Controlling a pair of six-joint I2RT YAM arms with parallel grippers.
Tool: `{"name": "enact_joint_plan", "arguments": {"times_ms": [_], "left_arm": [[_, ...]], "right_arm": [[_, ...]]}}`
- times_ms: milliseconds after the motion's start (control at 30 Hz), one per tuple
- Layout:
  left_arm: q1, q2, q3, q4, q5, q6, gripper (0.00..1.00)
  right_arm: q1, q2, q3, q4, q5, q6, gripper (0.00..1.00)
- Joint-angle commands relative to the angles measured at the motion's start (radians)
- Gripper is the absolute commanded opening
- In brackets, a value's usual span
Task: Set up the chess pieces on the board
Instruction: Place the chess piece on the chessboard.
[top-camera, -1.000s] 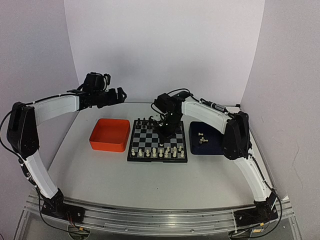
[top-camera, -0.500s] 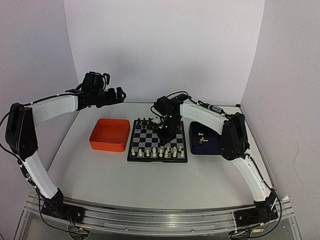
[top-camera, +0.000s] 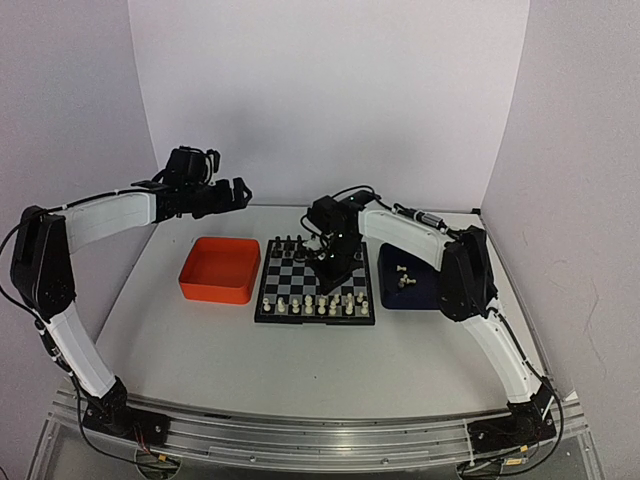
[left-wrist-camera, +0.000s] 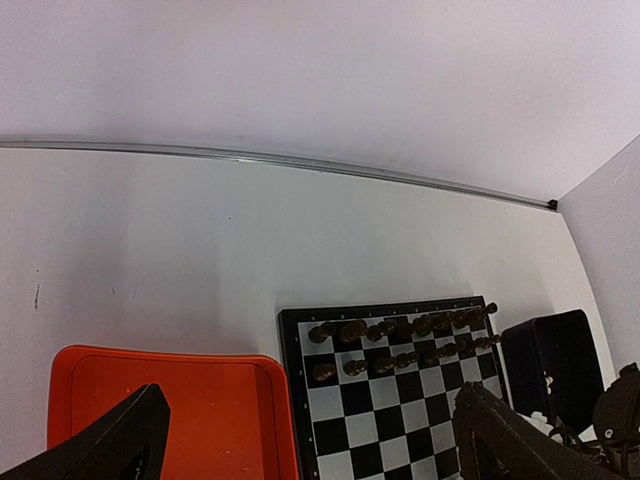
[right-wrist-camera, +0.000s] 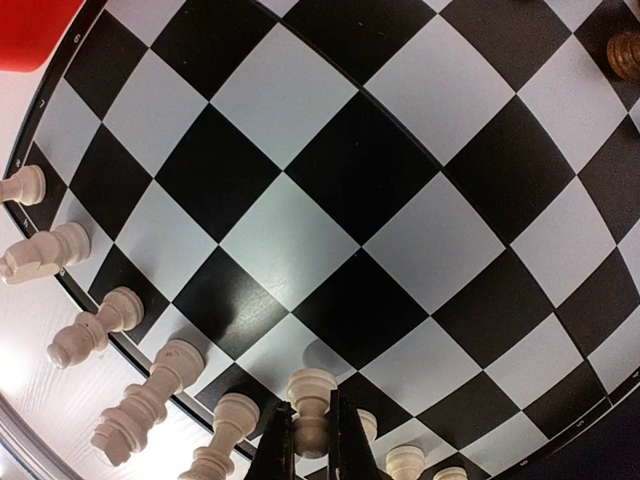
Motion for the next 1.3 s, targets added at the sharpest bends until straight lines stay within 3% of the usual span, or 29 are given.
{"name": "enact_joint_plan", "arguments": {"times_ms": [0, 700, 1267], "left_arm": [[0.006, -0.051, -0.01, 0.018, 0.004, 0.002, 1.0], [0.006, -0.051, -0.015, 0.018, 0.007, 0.01, 1.0], [0.006, -0.052, -0.022, 0.018, 0.018, 0.011, 1.0]], "right_arm": [[0.004, 0.024, 0.038, -0.015, -0.016, -0.012, 0.0], [0.005, 0.044, 0.049, -0.015, -0.041, 0.007, 0.02], [0.005, 0.014, 0.033, -0.013, -0.05, 0.021, 0.2]]}}
